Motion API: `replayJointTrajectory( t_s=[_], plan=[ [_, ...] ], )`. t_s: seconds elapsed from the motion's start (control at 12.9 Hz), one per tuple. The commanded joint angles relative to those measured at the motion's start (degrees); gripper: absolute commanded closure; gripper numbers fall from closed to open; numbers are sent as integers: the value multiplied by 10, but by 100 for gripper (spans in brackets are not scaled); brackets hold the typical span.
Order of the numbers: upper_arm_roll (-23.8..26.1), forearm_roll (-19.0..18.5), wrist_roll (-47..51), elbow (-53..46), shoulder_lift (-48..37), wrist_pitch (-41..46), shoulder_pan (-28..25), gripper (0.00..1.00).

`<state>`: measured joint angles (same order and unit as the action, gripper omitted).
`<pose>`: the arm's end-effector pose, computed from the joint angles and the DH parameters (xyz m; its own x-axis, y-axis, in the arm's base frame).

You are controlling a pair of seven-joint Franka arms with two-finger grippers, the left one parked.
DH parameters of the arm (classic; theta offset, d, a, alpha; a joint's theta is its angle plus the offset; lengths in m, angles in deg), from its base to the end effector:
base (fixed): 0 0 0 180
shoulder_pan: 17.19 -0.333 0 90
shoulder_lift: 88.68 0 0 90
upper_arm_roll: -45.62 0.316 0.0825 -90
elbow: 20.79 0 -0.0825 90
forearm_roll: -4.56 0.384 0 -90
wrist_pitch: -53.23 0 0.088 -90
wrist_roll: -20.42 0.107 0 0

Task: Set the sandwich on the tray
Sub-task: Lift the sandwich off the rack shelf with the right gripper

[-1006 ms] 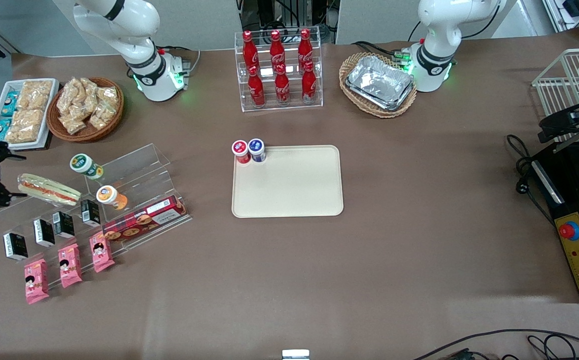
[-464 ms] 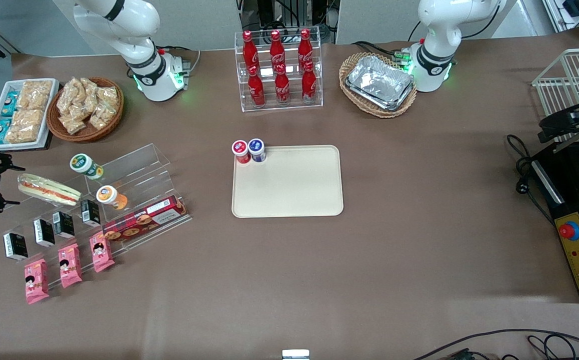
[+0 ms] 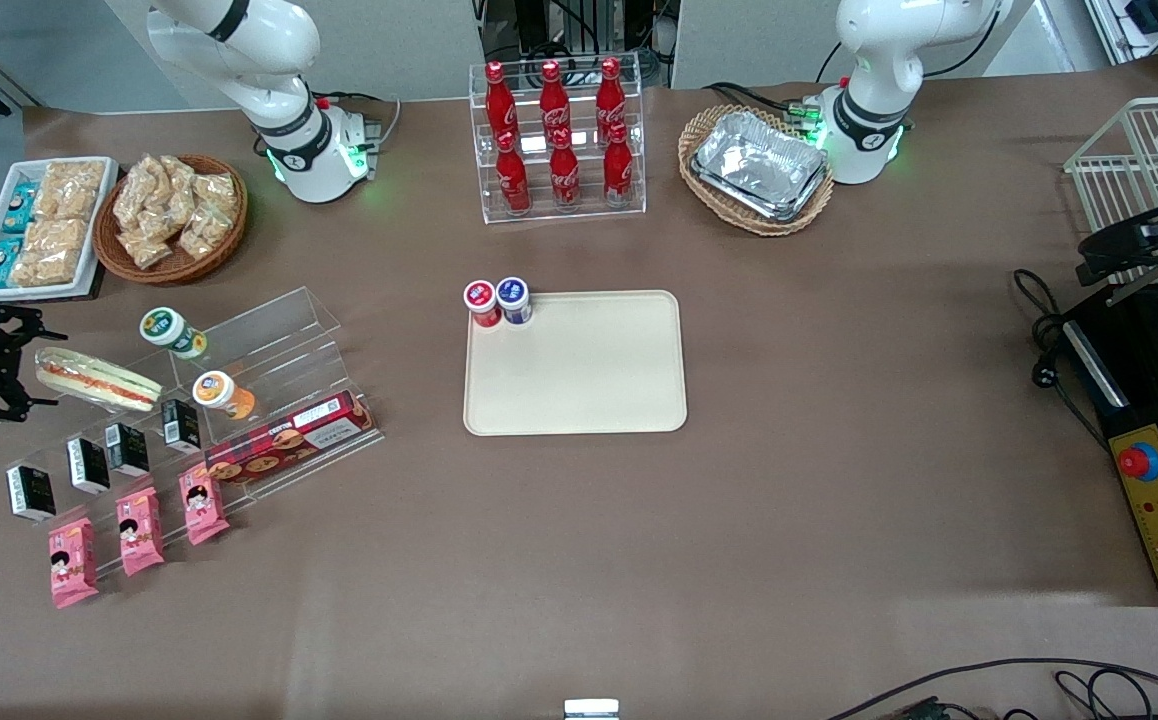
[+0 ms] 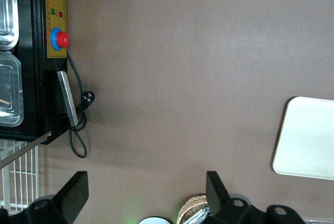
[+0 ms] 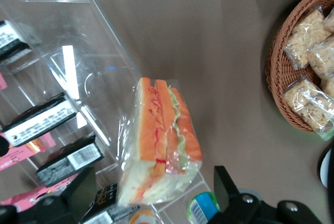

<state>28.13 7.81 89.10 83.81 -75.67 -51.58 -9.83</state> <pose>0.5424 -0.2363 0.3993 -0.0878 -0.9943 -0.0606 -0.9765 0.0739 0.2024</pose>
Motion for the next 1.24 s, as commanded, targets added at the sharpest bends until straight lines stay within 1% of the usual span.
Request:
replayJointTrajectory(
  t_s=[0.0, 0.23, 0.31, 0.46, 0.54, 0.62, 0.7, 0.85, 0.93, 1.01, 1.16],
  plan=[
    [4, -8, 1, 43, -18, -35, 4, 0],
    [4, -9, 1, 44, -9, -54, 2, 0],
    [4, -9, -6, 44, -8, -58, 3, 4],
    [4, -8, -37, 43, -7, -58, 5, 17],
    [4, -8, -40, 43, -4, -61, 7, 18],
    [4, -9, -43, 43, -4, -62, 10, 27],
    [4, -8, -48, 43, -3, -61, 10, 32],
    [4, -8, -55, 42, -2, -61, 10, 48],
    [4, -8, -70, 39, -2, -61, 10, 53],
    [4, -8, -86, 35, -2, -62, 11, 63],
    [4, -7, -110, 6, 3, -60, 14, 69]
  ],
)
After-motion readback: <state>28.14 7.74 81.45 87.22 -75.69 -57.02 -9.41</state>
